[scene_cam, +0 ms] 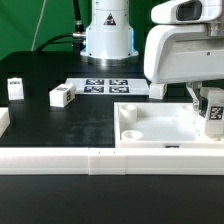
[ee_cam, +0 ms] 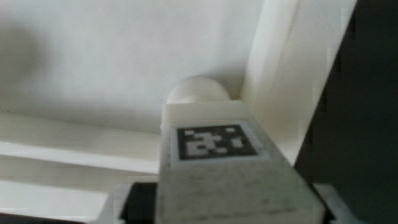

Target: Assemble one leg

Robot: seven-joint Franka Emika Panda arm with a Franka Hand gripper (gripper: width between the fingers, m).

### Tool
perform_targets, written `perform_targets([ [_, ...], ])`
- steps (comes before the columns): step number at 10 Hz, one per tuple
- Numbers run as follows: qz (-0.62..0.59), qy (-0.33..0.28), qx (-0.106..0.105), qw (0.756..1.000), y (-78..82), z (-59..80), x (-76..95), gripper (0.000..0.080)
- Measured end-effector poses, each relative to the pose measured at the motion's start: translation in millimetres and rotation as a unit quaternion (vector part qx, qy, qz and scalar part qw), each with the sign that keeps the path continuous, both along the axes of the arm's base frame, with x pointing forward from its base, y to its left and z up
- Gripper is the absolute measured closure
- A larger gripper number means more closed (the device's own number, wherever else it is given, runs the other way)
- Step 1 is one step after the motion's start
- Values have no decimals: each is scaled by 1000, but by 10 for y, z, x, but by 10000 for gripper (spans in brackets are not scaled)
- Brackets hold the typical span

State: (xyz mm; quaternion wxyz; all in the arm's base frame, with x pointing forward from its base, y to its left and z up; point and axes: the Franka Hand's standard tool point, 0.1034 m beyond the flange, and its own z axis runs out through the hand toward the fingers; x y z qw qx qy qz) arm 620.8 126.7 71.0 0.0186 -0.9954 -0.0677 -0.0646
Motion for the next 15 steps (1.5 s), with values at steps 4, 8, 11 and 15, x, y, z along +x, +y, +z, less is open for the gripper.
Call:
perform_targets([
  [4, -205, 12, 36, 978, -34, -5, 9, 508],
  [8, -434, 28, 68, 898, -61, -13, 8, 508],
  [11, -576, 41, 90, 811, -79, -22, 2, 508],
  [15, -674, 55, 109, 728, -48, -25, -4, 479],
])
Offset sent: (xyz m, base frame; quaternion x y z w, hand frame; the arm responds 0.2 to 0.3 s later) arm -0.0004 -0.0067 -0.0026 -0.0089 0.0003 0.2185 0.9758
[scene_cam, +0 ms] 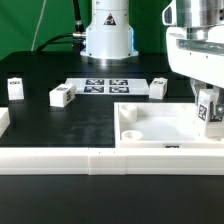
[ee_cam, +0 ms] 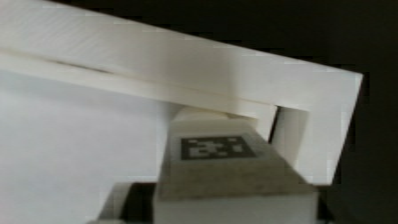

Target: Assemble one leg

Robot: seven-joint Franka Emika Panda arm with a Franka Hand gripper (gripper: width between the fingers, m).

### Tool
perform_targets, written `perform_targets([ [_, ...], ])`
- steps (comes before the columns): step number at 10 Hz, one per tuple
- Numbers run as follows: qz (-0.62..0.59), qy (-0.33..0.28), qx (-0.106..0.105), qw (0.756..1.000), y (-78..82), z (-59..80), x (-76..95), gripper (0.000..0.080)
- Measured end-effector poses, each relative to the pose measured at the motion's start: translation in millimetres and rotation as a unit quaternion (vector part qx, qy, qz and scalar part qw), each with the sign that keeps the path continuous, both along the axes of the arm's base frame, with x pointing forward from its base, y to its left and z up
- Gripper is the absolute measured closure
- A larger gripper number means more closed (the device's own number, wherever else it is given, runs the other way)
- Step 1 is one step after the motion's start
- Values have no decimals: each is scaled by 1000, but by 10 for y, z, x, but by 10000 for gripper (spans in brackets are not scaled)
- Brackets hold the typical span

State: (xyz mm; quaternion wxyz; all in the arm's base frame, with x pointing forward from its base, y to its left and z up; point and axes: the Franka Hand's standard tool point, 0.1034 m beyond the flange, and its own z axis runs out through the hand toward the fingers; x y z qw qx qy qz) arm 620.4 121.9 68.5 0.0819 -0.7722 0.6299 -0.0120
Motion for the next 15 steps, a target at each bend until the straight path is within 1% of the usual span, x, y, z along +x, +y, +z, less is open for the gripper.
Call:
perform_targets([
  [1, 5, -1, -1, 1000, 2, 0, 0, 479],
  [2, 14, -1, -2, 1000, 9, 2, 0, 303],
  [3, 55, -1, -6, 998, 33, 11, -3, 303],
  [4, 99, -5, -12, 995, 51, 11, -4, 183],
  [5, 146, -10, -17, 989, 71, 6, -11, 160],
  [6, 220, -15, -27, 975, 75, 2, -18, 151],
  [7, 297, -16, -38, 954, 72, -4, -27, 151],
  [8, 373, -14, -48, 926, 83, -2, -20, 151],
  [9, 424, -16, -58, 904, 88, -1, -1, 151],
  [10, 492, -15, -69, 867, 67, -4, 11, 151],
  [12, 595, -13, -83, 800, 29, 10, 44, 151],
  [13, 628, -16, -86, 774, 23, 8, 44, 151],
  [14, 664, -20, -88, 742, 11, 8, 47, 151],
  [15, 676, -21, -88, 732, 10, 8, 47, 151],
])
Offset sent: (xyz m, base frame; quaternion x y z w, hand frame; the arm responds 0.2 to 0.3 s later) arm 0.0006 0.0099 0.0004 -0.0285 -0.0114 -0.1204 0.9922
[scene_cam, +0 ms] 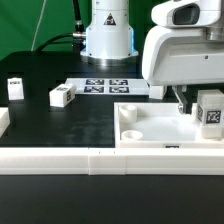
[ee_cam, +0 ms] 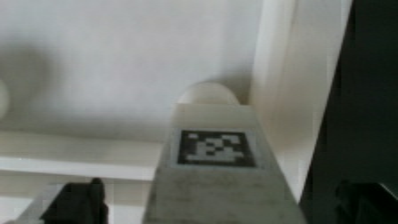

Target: Assemble one leg

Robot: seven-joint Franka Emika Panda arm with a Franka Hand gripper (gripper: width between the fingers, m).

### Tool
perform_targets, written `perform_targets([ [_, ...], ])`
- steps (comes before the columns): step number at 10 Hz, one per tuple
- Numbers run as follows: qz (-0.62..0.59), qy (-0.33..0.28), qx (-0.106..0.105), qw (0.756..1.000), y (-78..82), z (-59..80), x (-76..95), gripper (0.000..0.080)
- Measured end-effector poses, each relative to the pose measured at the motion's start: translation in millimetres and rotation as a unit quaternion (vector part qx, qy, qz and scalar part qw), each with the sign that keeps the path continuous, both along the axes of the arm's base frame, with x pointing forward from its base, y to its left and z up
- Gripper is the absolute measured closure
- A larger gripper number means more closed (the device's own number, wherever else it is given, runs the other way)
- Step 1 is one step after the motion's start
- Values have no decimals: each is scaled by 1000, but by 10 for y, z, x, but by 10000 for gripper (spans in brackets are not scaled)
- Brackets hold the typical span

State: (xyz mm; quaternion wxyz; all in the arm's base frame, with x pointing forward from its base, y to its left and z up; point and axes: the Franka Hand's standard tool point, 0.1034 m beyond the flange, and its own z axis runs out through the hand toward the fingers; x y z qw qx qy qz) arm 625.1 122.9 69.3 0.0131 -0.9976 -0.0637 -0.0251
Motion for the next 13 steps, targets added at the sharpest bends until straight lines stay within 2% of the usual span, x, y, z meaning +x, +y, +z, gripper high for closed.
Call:
perform_targets([
  [2, 0, 0, 0, 1000, 0, 0, 0, 163],
  [4, 0, 0, 0, 1000, 0, 0, 0, 513],
  [8, -52, -6, 4, 999, -8, -2, 6, 510],
  [9, -124, -8, 10, 992, -10, -4, 11, 510],
  [12, -326, -6, 27, 945, -32, -12, 17, 509],
  [13, -394, -2, 36, 918, -39, -15, 16, 509],
])
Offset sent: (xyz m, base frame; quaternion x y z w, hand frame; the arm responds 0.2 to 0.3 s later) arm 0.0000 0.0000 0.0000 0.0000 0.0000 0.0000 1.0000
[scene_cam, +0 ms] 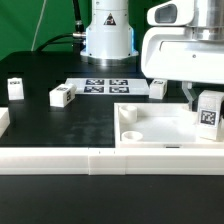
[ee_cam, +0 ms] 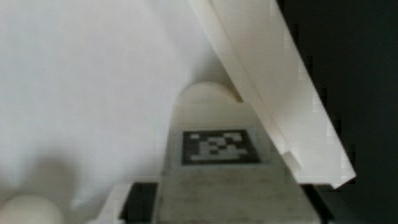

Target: Assemble one leg

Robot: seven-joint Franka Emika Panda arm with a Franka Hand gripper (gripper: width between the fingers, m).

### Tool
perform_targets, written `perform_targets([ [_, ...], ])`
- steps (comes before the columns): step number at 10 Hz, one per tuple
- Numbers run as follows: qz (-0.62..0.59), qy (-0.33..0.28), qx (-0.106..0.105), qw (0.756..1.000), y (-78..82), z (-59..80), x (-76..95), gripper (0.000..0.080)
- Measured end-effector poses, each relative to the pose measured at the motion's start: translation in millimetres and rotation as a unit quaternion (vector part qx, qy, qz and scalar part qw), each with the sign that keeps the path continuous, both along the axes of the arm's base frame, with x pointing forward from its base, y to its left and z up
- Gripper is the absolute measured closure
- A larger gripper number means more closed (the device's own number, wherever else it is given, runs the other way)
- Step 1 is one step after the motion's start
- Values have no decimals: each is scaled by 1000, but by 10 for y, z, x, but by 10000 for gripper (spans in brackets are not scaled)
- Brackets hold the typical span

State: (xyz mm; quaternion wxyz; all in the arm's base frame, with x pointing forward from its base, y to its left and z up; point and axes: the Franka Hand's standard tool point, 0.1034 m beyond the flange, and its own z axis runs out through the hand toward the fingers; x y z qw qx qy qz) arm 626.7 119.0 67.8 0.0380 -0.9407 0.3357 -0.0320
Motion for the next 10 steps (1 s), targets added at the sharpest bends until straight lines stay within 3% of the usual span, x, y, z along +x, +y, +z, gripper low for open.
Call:
perform_targets([
  [2, -127, 3, 17, 992, -12, -3, 8, 509],
  [4, -248, 12, 31, 968, -13, -7, 5, 509],
  [8, -383, 22, 50, 922, 6, -12, 4, 509],
  [9, -395, 24, 54, 917, 19, -12, 2, 459],
  [10, -380, 23, 53, 923, 21, -12, 2, 459],
])
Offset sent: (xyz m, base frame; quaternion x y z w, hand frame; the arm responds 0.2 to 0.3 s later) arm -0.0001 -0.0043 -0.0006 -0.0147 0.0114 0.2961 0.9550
